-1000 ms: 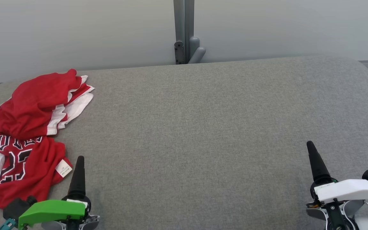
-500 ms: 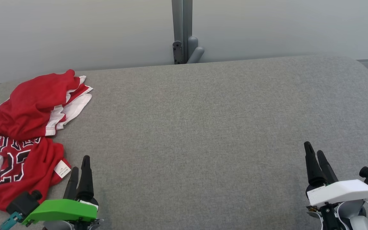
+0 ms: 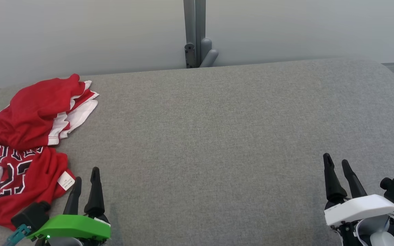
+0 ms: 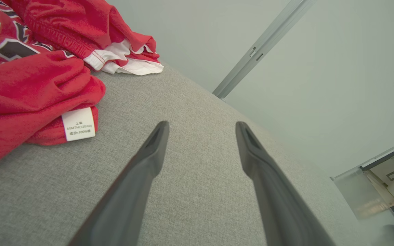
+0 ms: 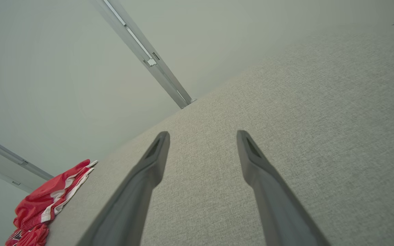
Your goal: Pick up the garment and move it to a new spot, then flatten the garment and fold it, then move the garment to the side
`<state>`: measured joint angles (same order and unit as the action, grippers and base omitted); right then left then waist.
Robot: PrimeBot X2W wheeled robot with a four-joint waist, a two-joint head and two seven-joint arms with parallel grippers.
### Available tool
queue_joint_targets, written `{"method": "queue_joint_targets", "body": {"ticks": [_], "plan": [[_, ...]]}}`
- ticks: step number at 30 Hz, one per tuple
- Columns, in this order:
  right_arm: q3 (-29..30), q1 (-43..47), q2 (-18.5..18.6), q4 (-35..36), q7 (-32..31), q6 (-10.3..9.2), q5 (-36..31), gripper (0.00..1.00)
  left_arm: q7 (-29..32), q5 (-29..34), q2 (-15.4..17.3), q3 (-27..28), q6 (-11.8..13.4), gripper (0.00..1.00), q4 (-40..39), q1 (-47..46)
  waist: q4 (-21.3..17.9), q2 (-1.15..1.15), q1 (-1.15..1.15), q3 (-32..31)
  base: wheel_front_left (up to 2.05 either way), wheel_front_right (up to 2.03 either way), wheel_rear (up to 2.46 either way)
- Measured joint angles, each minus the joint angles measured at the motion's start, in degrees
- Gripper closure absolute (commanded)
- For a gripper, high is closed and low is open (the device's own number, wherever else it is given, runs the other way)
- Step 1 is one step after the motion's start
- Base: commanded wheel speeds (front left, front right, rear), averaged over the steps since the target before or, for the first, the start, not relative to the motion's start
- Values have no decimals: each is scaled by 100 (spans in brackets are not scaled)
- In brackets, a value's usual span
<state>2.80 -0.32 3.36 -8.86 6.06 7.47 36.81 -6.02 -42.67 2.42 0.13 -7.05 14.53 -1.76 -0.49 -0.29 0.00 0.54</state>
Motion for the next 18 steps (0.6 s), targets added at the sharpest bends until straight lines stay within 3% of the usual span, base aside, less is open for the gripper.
{"method": "queue_joint_targets", "body": {"ticks": [18], "plan": [[-24,83,85,90,277,0,-1205,0,-282,1258,5,2,-9,0,-89,85,-39,0,0,6,0,0,0]]}}
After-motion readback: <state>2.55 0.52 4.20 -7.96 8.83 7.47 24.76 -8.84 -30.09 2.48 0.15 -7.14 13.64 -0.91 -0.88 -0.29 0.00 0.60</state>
